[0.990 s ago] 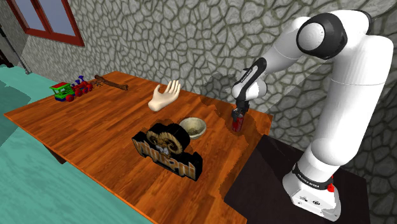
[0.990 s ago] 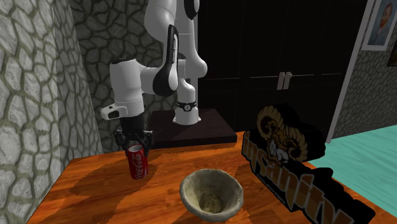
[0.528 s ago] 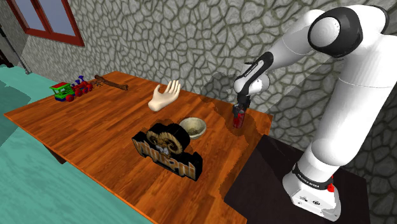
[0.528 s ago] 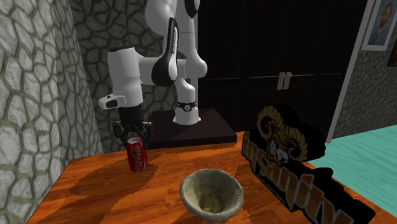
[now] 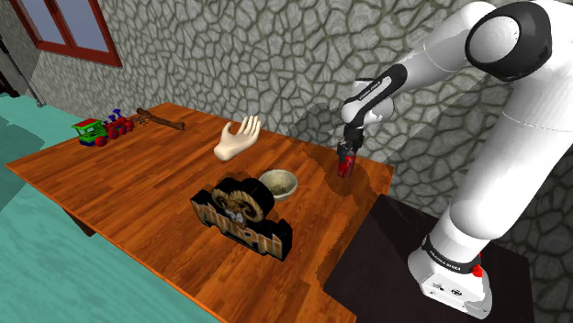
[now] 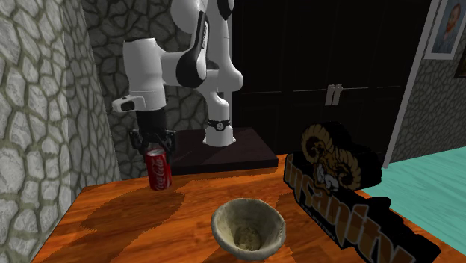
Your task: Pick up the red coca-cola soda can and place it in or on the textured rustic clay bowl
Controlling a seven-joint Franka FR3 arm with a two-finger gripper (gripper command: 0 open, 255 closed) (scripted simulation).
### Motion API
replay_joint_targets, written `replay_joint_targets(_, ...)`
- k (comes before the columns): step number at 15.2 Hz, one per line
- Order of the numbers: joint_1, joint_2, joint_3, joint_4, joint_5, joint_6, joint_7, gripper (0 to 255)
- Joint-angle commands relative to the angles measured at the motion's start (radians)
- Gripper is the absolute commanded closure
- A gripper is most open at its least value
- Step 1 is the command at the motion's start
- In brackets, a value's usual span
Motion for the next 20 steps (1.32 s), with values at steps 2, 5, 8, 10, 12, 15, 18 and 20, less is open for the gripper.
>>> replay_joint_targets(2, 0.001, -0.038, -0.001, 0.010, -0.021, -0.046, 0.017, 255)
replay_joint_targets(5, 0.001, -0.071, -0.001, 0.022, -0.036, -0.089, 0.028, 255)
replay_joint_targets(8, 0.000, -0.102, 0.000, 0.035, -0.050, -0.131, 0.038, 255)
replay_joint_targets(10, 0.000, -0.121, 0.001, 0.045, -0.057, -0.160, 0.044, 255)
replay_joint_targets(12, -0.001, -0.140, 0.003, 0.056, -0.064, -0.188, 0.049, 255)
replay_joint_targets(15, -0.001, -0.165, 0.005, 0.074, -0.073, -0.231, 0.056, 255)
replay_joint_targets(18, 0.011, -0.168, 0.020, 0.093, -0.070, -0.253, 0.081, 255)
replay_joint_targets(20, 0.035, -0.150, 0.048, 0.118, -0.060, -0.262, 0.125, 255)
